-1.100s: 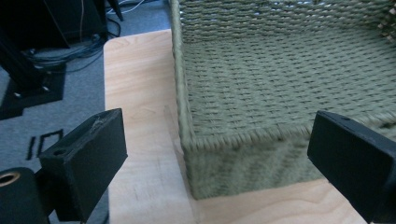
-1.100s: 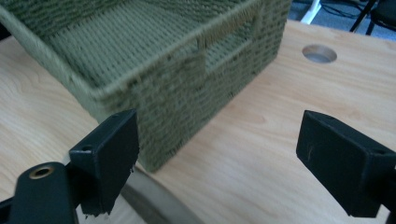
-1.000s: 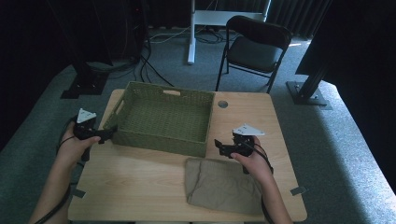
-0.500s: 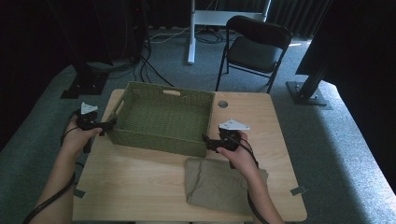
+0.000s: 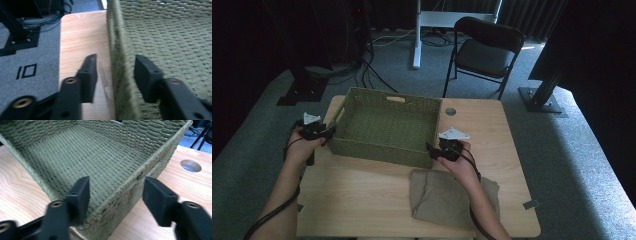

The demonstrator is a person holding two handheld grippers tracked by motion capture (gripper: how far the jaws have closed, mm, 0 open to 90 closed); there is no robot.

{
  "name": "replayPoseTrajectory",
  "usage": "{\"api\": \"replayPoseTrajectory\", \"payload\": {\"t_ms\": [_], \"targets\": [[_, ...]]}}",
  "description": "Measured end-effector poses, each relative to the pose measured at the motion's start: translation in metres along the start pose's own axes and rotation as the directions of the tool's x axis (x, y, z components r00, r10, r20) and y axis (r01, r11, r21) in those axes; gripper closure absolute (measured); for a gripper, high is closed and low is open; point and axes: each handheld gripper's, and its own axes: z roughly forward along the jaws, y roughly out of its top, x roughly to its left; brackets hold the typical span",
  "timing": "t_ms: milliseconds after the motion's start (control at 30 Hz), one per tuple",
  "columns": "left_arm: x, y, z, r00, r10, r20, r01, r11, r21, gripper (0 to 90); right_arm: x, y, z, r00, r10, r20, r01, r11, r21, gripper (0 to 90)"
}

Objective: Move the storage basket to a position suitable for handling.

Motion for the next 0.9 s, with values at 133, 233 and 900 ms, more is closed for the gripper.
{"api": "replayPoseTrajectory", "payload": {"t_ms": [133, 233, 900], "targets": [[-0.005, 0.002, 0.001, 0.9995, -0.030, 0.006, 0.030, 0.9993, 0.022, 71.6, 0.001, -0.002, 0.002, 0.9990, 0.045, 0.006, -0.045, 0.999, 0.014, 46.1], [-0.011, 0.001, 0.003, 0.9979, -0.053, -0.038, 0.054, 0.9983, 0.022, 78.0, 0.005, -0.001, 0.005, 0.9971, 0.070, 0.029, -0.071, 0.997, 0.020, 49.6], [-0.031, -0.006, -0.007, 0.9880, -0.104, -0.114, 0.107, 0.9940, 0.019, 83.7, 0.004, 0.000, 0.010, 0.9865, 0.110, 0.121, -0.115, 0.993, 0.031, 63.1]]}}
